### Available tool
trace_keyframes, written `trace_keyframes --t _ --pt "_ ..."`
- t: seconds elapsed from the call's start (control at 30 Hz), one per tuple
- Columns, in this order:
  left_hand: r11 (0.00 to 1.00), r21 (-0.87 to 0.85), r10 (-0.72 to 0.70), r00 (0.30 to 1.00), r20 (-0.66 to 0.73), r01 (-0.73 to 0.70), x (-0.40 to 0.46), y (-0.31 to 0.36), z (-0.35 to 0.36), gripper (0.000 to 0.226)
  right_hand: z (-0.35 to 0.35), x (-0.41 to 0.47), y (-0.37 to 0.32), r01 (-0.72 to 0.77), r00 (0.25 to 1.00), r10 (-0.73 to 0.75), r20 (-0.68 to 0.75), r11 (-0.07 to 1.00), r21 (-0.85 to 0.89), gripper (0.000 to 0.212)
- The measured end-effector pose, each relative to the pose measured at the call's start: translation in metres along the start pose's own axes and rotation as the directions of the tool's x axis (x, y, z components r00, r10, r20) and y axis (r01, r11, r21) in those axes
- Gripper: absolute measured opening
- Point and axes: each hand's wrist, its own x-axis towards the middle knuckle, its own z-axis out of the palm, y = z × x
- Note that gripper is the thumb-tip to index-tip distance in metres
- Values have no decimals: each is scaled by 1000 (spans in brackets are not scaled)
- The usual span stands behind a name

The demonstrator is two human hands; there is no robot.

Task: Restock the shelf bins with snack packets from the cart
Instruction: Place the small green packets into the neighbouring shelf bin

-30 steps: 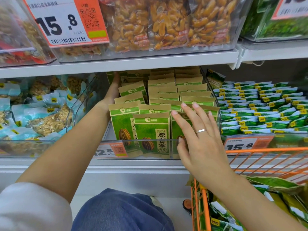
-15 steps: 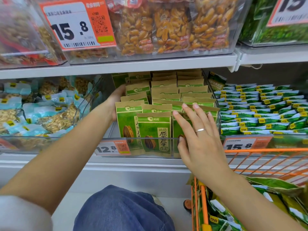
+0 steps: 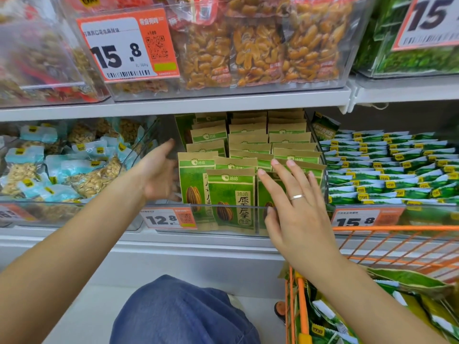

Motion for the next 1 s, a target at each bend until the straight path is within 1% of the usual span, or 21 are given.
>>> trace_keyframes --t 0.1,0.17,0.23,0.27,0.3,0.33,0.37,0.4,0.43,0.47,0.5,0.53,0.57,0.63,0.73,0.8,0.87,0.9,0.93,0.97,1.0 --pt "992 123 -4 995 104 -9 -15 1 18 68 -1 1 0 1 1000 -1 -3 1000 2 56" --pt "988 138 58 994 94 -71 -16 1 27 53 -1 0 0 -1 1000 1 -5 1000 9 56" --pt "980 100 165 982 96 -174 -12 0 25 38 -2 0 0 -15 1000 15 3 1000 9 57" --pt "974 77 205 971 123 -215 -10 -3 22 37 -3 0 0 -19 1000 19 3 1000 6 57" --pt "969 74 222 962 161 -236 -9 -6 18 44 -3 0 0 -17 1000 17 5 1000 3 57" --pt "960 121 227 954 194 -253 -7 -11 13 52 -3 0 0 -12 1000 12 10 1000 0 57" --pt "935 232 224 952 207 -270 -6 -15 11 57 -3 1 0 -7 1000 7 12 1000 0 57" --pt "876 389 223 954 199 -285 -4 -18 10 57 -3 1 0 -4 1000 4 9 1000 1 57" --pt "783 555 224 960 168 -280 -1 -20 9 51 -3 1 0 -1 1000 1 7 1000 3 59" --pt "673 696 233 965 119 -248 2 -21 8 41 -2 1 0 1 1000 -1 6 1000 5 60" --pt "581 788 244 967 70 -203 4 -21 7 31 -2 0 0 1 1000 -1 5 1000 7 61" --pt "520 836 258 965 41 -174 5 -22 6 27 -2 -1 0 1 1000 -1 2 1000 10 61" --pt "492 856 272 962 19 -156 7 -21 6 26 -2 -1 0 2 1000 -2 0 1000 11 61" --pt "469 869 324 946 -2 -158 6 -20 5 23 -2 0 0 1 1000 -1 4 1000 3 59" --pt "427 883 443 896 -17 -194 3 -20 9 19 -4 0 -1 -6 1000 6 15 1000 1 56" --pt "344 920 499 867 -8 -189 2 -21 13 21 -4 0 -1 -5 1000 5 22 1000 1 56" --pt "244 959 484 875 11 -147 4 -20 15 26 -3 0 0 -1 1000 1 19 1000 5 56" --pt "230 964 418 908 24 -132 3 -17 16 27 -3 0 0 -1 1000 1 16 1000 3 56" --pt "261 958 301 953 35 -118 1 -12 14 29 -3 -1 0 0 1000 0 11 1000 -2 56" --pt "363 927 153 987 42 -96 -1 -5 11 33 -2 -1 1 1 1000 -1 7 1000 -5 56" --pt "518 854 43 998 41 -58 -4 1 7 32 -2 -1 0 3 1000 -3 4 1000 -5 56"
